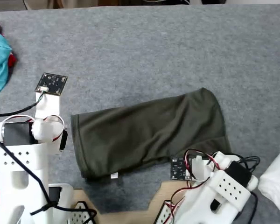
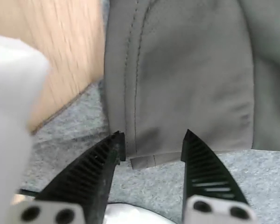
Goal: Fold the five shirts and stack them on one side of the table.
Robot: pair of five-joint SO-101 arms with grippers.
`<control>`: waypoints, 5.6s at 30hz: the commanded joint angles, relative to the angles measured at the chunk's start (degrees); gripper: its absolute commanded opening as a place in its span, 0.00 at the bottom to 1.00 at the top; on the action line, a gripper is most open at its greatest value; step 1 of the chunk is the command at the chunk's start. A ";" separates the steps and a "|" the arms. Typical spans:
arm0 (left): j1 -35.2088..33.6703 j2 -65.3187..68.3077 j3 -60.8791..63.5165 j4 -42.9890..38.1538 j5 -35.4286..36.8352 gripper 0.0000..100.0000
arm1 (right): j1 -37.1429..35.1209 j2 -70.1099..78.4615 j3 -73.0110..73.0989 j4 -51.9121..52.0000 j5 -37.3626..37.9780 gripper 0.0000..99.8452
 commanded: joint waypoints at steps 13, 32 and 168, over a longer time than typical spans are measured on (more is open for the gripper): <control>-0.26 -0.48 0.00 -0.18 -0.26 0.02 | 0.75 -0.04 6.99 -5.45 -2.37 0.22; -0.44 -0.48 0.00 -0.18 -0.26 0.02 | 0.75 0.13 11.12 -10.20 -5.45 0.29; -0.53 -0.92 0.00 0.26 -0.09 0.02 | -28.09 37.23 -20.44 -13.80 -33.93 0.02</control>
